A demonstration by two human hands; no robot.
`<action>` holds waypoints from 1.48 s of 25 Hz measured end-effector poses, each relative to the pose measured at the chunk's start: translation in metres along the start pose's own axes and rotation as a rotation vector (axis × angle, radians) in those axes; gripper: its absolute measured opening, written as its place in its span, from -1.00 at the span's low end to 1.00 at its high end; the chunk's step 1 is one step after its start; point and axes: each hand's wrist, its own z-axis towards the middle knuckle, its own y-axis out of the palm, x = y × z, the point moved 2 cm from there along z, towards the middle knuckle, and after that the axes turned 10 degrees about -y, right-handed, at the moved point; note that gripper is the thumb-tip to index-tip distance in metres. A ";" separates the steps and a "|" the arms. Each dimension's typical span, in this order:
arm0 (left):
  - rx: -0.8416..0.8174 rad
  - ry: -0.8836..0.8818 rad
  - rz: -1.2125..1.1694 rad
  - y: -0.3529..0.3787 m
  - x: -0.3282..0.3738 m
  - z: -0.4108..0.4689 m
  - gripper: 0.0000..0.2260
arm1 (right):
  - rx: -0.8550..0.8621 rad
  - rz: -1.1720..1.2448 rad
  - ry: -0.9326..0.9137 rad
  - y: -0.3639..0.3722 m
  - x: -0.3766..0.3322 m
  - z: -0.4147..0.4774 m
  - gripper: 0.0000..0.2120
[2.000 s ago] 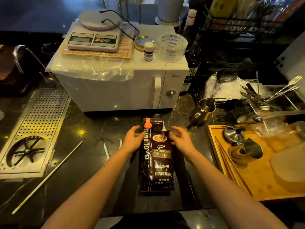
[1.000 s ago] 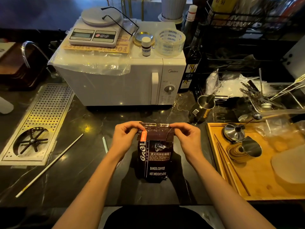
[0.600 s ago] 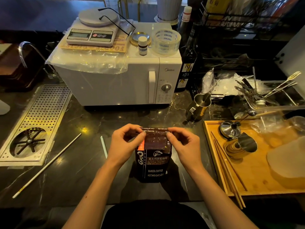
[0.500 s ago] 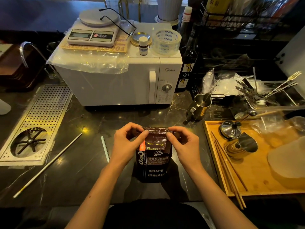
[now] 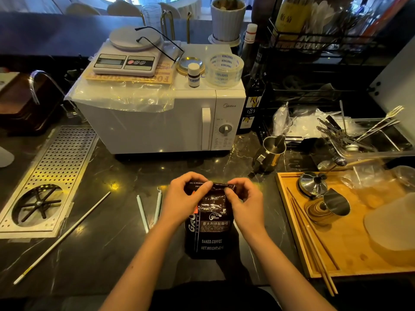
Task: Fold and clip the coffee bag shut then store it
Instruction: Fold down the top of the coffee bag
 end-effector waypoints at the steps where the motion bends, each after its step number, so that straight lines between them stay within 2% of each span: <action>1: 0.072 -0.033 -0.094 0.009 -0.003 -0.004 -0.92 | 0.011 0.017 0.017 0.003 0.001 -0.002 -0.76; 3: 0.215 -0.070 -0.177 0.022 -0.008 -0.009 -0.85 | 0.029 0.057 0.056 0.011 0.002 -0.007 -0.80; 5: 0.287 -0.113 -0.205 0.028 -0.011 -0.007 -0.78 | 0.053 0.089 0.085 0.020 0.002 -0.012 -0.84; 9: 0.303 -0.140 -0.208 0.030 -0.014 -0.004 -0.84 | 0.161 0.095 0.133 0.033 0.002 -0.011 -0.88; 15: 0.338 -0.105 -0.238 0.033 -0.013 -0.008 -0.87 | 0.260 -0.094 0.089 0.039 0.004 -0.008 -0.83; 20: 0.389 -0.085 -0.243 0.034 -0.012 -0.010 -0.86 | 0.262 -0.230 0.089 0.044 0.010 -0.005 -0.76; 25: 0.392 -0.064 -0.265 0.035 -0.014 -0.010 -0.87 | 0.273 -0.264 0.040 0.045 0.012 -0.006 -0.74; 32: 0.383 -0.028 -0.305 0.037 -0.018 -0.008 -0.91 | 0.274 -0.188 0.055 0.046 0.014 -0.005 -0.78; 37: 0.375 -0.071 -0.351 0.036 -0.017 -0.009 -0.82 | 0.241 -0.164 0.048 0.044 0.015 -0.003 -0.80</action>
